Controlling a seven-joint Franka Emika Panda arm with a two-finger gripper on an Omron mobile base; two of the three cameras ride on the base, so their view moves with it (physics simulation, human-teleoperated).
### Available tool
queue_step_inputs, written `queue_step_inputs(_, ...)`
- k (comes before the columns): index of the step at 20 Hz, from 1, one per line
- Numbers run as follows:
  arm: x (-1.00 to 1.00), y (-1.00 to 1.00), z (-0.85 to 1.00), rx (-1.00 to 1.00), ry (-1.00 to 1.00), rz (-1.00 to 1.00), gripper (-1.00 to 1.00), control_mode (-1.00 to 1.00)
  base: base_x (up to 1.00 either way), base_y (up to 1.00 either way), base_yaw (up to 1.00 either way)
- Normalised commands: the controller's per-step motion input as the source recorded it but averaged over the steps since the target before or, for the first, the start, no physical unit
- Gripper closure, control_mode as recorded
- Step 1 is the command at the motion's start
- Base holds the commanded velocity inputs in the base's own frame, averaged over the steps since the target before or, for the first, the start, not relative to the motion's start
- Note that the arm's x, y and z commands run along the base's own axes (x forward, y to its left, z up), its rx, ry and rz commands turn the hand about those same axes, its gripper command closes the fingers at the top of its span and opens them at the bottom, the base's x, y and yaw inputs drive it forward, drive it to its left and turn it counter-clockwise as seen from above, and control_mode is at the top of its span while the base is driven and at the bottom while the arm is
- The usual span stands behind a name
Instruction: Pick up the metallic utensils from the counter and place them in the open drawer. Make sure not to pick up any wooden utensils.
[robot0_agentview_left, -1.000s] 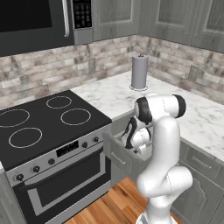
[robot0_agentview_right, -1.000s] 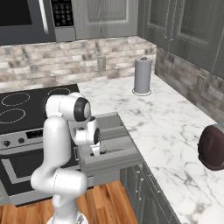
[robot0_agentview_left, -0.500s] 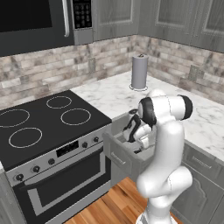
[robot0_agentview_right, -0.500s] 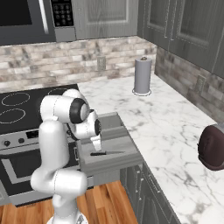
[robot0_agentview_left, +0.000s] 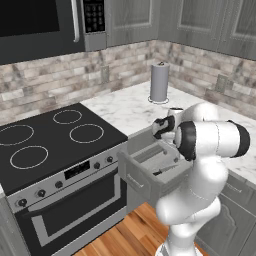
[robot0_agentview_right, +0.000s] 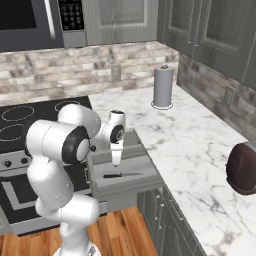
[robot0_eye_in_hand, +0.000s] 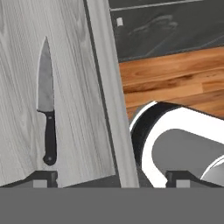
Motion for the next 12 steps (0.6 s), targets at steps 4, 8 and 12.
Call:
queue_step_inputs(4,-0.61,0.01,1.0,-0.06,0.02,0.0,-1.0,-1.0,0.0,0.0,0.0)
queue_step_inputs(8,-0.39,0.16,1.0,-0.11,0.0,0.06,-1.0,-1.0,0.0,0.0,0.0)
queue_step_inputs(12,-0.44,0.29,1.0,-0.12,-0.01,0.11,-1.0,-1.0,0.0,0.0,0.0)
